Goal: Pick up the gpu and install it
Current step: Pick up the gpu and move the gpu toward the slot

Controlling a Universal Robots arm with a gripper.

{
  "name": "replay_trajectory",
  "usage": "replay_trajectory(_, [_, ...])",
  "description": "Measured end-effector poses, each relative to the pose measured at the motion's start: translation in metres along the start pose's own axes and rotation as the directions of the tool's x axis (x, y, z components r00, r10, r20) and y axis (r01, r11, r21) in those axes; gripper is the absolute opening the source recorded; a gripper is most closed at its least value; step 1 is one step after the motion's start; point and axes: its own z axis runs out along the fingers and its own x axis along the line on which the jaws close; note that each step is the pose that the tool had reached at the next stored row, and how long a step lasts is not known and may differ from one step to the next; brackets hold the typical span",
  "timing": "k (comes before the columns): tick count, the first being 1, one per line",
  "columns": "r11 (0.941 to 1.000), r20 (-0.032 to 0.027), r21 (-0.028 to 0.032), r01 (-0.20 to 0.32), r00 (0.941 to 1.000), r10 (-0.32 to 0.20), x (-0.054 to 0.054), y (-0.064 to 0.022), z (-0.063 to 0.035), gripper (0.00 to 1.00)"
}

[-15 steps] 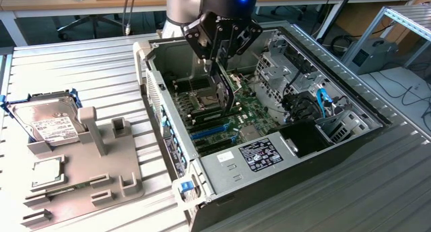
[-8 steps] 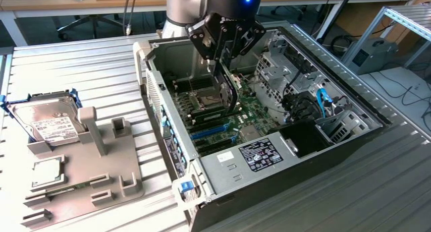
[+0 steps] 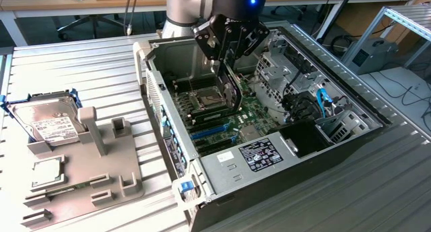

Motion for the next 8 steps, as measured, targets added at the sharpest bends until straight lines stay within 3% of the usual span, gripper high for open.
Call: replay_trajectory(8, [1.0,0.0001,0.0006,0.0,1.0,0.0,-0.013,0.0016,0.0039,0.27])
